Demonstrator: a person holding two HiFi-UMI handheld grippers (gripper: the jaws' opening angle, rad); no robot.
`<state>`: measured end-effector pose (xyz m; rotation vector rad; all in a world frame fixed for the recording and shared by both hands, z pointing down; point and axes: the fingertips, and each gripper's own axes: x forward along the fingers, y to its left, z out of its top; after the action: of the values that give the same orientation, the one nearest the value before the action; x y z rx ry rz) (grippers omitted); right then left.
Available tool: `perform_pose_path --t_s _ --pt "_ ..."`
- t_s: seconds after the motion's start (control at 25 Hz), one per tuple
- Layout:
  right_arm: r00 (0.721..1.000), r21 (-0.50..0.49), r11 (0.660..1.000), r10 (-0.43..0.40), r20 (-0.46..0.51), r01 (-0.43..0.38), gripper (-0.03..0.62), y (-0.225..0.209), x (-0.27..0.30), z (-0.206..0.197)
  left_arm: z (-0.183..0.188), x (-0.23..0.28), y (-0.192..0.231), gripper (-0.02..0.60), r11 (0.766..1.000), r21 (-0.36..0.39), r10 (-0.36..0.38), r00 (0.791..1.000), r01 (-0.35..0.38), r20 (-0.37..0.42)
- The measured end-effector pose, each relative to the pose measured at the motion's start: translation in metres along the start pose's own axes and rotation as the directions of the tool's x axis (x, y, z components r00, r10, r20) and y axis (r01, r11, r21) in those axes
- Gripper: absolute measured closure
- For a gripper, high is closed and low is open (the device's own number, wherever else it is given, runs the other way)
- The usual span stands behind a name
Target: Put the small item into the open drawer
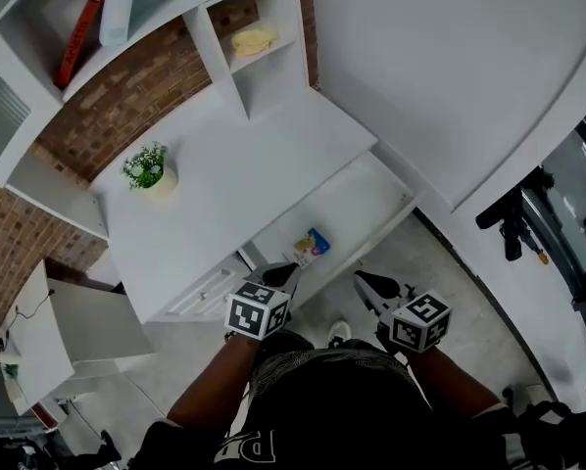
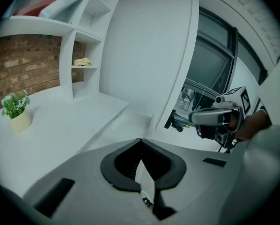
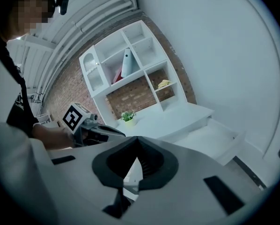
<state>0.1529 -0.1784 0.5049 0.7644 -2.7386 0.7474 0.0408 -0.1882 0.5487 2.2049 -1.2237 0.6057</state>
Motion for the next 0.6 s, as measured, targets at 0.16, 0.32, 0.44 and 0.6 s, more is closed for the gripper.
perform_pose_path --t_s 0.16,0.32,0.44,0.6 --pt "1.0 -0.016 1.0 0.021 -0.003 -0.021 0.589 0.019 0.007 -0.001 -0.005 -0.026 -0.001 0.565 1.0 -0.004 -0.013 0.999 0.013 0.042" --pt "0.999 -0.011 1.0 0.021 -0.033 -0.021 0.589 0.038 0.017 -0.011 -0.01 -0.049 0.007 0.565 0.999 -0.038 -0.024 0.996 0.028 0.091" --pt "0.999 -0.024 1.0 0.0 -0.046 -0.001 0.589 0.056 0.028 -0.019 -0.013 -0.076 0.013 0.565 0.999 -0.017 -0.032 0.992 0.034 0.125" --pt "0.999 -0.008 1.0 -0.028 -0.039 0.028 0.589 0.094 0.047 -0.029 -0.031 -0.114 0.03 0.563 0.999 -0.012 -0.041 0.992 0.043 0.122"
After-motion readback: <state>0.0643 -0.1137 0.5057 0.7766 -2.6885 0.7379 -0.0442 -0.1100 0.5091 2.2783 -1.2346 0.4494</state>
